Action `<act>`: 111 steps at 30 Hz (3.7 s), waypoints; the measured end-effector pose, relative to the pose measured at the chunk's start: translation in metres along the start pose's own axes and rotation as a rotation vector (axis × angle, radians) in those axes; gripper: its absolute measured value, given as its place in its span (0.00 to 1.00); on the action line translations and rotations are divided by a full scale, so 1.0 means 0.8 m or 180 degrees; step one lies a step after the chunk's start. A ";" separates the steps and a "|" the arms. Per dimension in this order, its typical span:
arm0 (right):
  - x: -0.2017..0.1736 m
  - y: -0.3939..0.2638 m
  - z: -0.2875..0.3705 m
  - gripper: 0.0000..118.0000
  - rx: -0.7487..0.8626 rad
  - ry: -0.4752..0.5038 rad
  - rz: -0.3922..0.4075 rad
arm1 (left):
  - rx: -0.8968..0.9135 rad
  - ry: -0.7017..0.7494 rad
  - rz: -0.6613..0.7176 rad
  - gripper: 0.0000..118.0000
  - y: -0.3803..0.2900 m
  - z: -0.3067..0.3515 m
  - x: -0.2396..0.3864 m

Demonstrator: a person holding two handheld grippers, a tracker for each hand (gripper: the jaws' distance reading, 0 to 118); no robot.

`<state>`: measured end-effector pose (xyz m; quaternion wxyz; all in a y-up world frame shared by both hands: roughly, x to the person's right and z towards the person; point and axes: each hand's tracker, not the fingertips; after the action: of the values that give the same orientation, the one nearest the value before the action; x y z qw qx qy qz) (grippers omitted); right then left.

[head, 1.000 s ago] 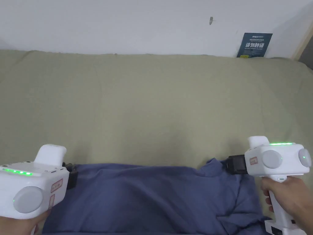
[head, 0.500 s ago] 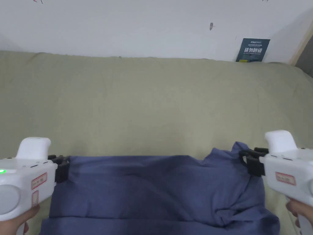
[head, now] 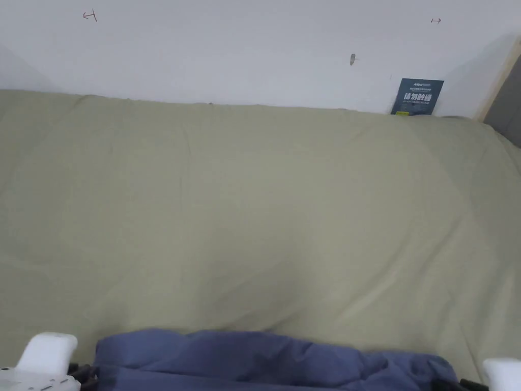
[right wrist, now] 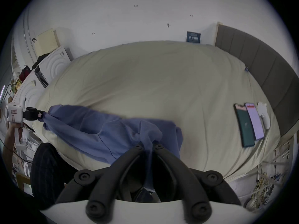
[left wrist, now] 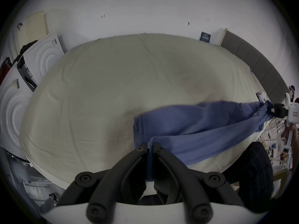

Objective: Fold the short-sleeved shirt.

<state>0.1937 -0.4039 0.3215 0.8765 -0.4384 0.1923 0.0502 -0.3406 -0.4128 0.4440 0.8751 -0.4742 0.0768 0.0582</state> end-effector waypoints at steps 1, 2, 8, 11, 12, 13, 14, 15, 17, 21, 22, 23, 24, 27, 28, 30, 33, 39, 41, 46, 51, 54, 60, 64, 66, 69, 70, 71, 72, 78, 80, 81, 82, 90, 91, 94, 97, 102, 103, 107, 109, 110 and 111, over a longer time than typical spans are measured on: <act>-0.001 -0.003 -0.002 0.26 0.0019 -0.0011 -0.0050 | 0.0037 0.0022 -0.0004 0.25 -0.002 -0.002 0.002; -0.001 -0.004 -0.001 0.56 0.0109 -0.0114 -0.0162 | 0.0113 0.0037 0.0003 0.62 -0.002 0.002 0.001; -0.032 0.005 0.058 1.00 0.0565 -0.0008 -0.0126 | 0.0686 -0.0094 0.0210 1.00 -0.008 0.062 -0.003; -0.055 0.001 0.080 1.00 0.0537 -0.0026 0.0017 | 0.0799 0.0011 0.0297 1.00 -0.027 0.078 -0.013; -0.061 -0.002 0.087 0.94 0.0553 0.0014 0.0018 | 0.0794 0.0013 0.0299 0.97 -0.033 0.089 -0.011; -0.066 -0.004 0.092 0.75 0.0573 0.0052 0.0021 | 0.0780 0.0000 0.0335 0.92 -0.037 0.091 -0.016; -0.073 -0.005 0.095 0.41 0.0571 0.0065 0.0017 | 0.0751 -0.0031 0.0416 0.77 -0.041 0.093 -0.023; -0.082 -0.006 0.093 0.00 0.0549 0.0039 0.0014 | 0.0702 -0.0099 0.0562 0.37 -0.044 0.089 -0.032; -0.088 -0.009 0.099 0.00 0.0618 0.0192 -0.0052 | 0.0646 -0.0161 0.0750 0.00 -0.050 0.077 -0.052; -0.109 -0.006 0.101 0.00 0.0585 0.0330 -0.0098 | 0.0496 -0.0948 0.1436 0.01 -0.052 0.037 -0.106; -0.113 -0.004 0.099 0.00 0.0573 0.0340 -0.0072 | 0.0452 -0.1194 0.1610 0.02 -0.054 0.025 -0.122; -0.116 -0.003 0.097 0.00 0.0564 0.0351 -0.0060 | 0.0289 -0.1799 0.1942 0.07 -0.057 0.006 -0.139; -0.119 -0.002 0.096 0.00 0.0551 0.0370 -0.0052 | 0.0237 -0.2223 0.2111 0.35 -0.059 -0.009 -0.154; -0.130 0.000 0.097 0.00 0.0516 0.0382 0.0005 | 0.0250 -0.2262 0.1940 0.99 -0.054 -0.031 -0.171; -0.133 0.001 0.097 0.00 0.0513 0.0367 0.0028 | 0.0577 -0.2370 0.2072 1.00 -0.051 -0.031 -0.177; -0.138 0.003 0.101 0.00 0.0505 0.0351 0.0058 | 0.0126 -0.2812 0.2307 1.00 -0.053 -0.057 -0.185; -0.144 0.010 0.102 0.00 0.0506 0.0338 0.0052 | -0.0200 -0.3130 0.2445 1.00 -0.058 -0.095 -0.168; -0.157 0.022 0.103 0.00 0.0549 0.0356 0.0019 | -0.0268 -0.3778 0.2123 1.00 -0.023 -0.152 -0.127; -0.162 0.024 0.101 0.00 0.0546 0.0361 0.0020 | -0.0256 -0.3890 0.2012 1.00 -0.011 -0.174 -0.125; -0.171 0.026 0.099 0.00 0.0524 0.0393 0.0006 | -0.0412 -0.3383 0.1887 0.45 0.006 -0.174 -0.121; -0.172 0.026 0.100 0.00 0.0506 0.0414 0.0033 | -0.0429 -0.2686 0.2059 0.04 0.001 -0.159 -0.117; -0.168 0.025 0.107 0.00 0.0559 0.0426 0.0006 | -0.0219 -0.2318 0.1968 0.04 0.007 -0.125 -0.124; -0.162 0.018 0.117 0.00 0.0654 0.0459 0.0006 | 0.0073 -0.1069 0.1681 0.04 0.028 -0.046 -0.188; -0.162 0.009 0.119 0.00 0.0700 0.0520 0.0000 | 0.0299 -0.0890 0.1203 0.04 0.056 0.009 -0.124; -0.162 0.004 0.120 0.00 0.0730 0.0583 -0.0068 | 0.0444 -0.1131 0.1024 0.04 0.067 0.028 -0.067; -0.162 -0.005 0.122 0.00 0.0754 0.0626 -0.0108 | 0.0259 -0.1463 0.0783 0.04 0.071 0.006 0.017; -0.162 -0.008 0.124 0.00 0.0762 0.0633 -0.0116 | 0.0165 -0.1513 0.0691 0.04 0.068 -0.009 0.046; -0.161 -0.011 0.126 0.00 0.0778 0.0637 -0.0124 | -0.0009 -0.1487 0.0630 0.04 0.062 -0.027 0.070; -0.160 -0.015 0.129 0.00 0.0794 0.0637 -0.0135 | -0.0105 -0.1394 0.0541 0.04 0.057 -0.045 0.087; -0.141 -0.028 0.140 0.00 0.0859 0.0602 -0.0226 | -0.0076 -0.1206 0.0537 0.91 0.055 -0.067 0.082; -0.135 -0.031 0.139 0.00 0.0856 0.0588 -0.0245 | 0.0338 -0.1520 0.0588 0.92 0.065 -0.018 0.063; -0.130 -0.032 0.136 0.00 0.0845 0.0582 -0.0259 | 0.0448 -0.1491 0.0581 0.93 0.070 0.002 0.050; -0.128 -0.033 0.133 0.00 0.0834 0.0581 -0.0274 | 0.0641 -0.1454 0.0605 0.95 0.073 0.021 0.033; -0.123 -0.036 0.121 0.00 0.0794 0.0664 -0.0420 | 0.0266 -0.1154 0.1028 0.08 0.065 -0.028 -0.009; -0.124 -0.035 0.121 0.00 0.0795 0.0670 -0.0422 | 0.0102 -0.1195 0.0989 0.08 0.060 -0.051 0.011; -0.125 -0.035 0.121 0.00 0.0793 0.0678 -0.0432 | -0.0216 -0.1569 0.0661 0.08 0.044 -0.099 0.083; -0.124 -0.034 0.121 0.00 0.0792 0.0660 -0.0451 | -0.0470 -0.1918 0.0562 0.08 0.026 -0.135 0.154; -0.119 -0.030 0.126 0.00 0.0790 0.0636 -0.0433 | -0.0196 -0.1757 0.0651 0.08 0.037 -0.100 0.140; -0.119 -0.029 0.126 0.00 0.0792 0.0634 -0.0399 | 0.0091 -0.1687 0.0537 0.08 0.041 -0.072 0.122; -0.123 -0.027 0.118 0.00 0.0787 0.0626 -0.0308 | 0.0214 -0.1567 0.0485 0.08 0.046 -0.017 0.061; -0.125 -0.028 0.111 0.00 0.0756 0.0652 -0.0314 | 0.0276 -0.1402 0.0495 0.08 0.044 -0.009 0.043; -0.127 -0.027 0.110 0.00 0.0748 0.0671 -0.0321 | 0.0262 -0.1406 0.0493 0.08 0.043 -0.009 0.038; -0.129 -0.027 0.110 0.00 0.0752 0.0692 -0.0331 | 0.0245 -0.1411 0.0482 0.18 0.043 -0.010 0.033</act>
<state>0.1304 -0.3394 0.4250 0.8974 -0.3445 0.2675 -0.0660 -0.3213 -0.4002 0.4062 0.8812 -0.4090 -0.0798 0.2234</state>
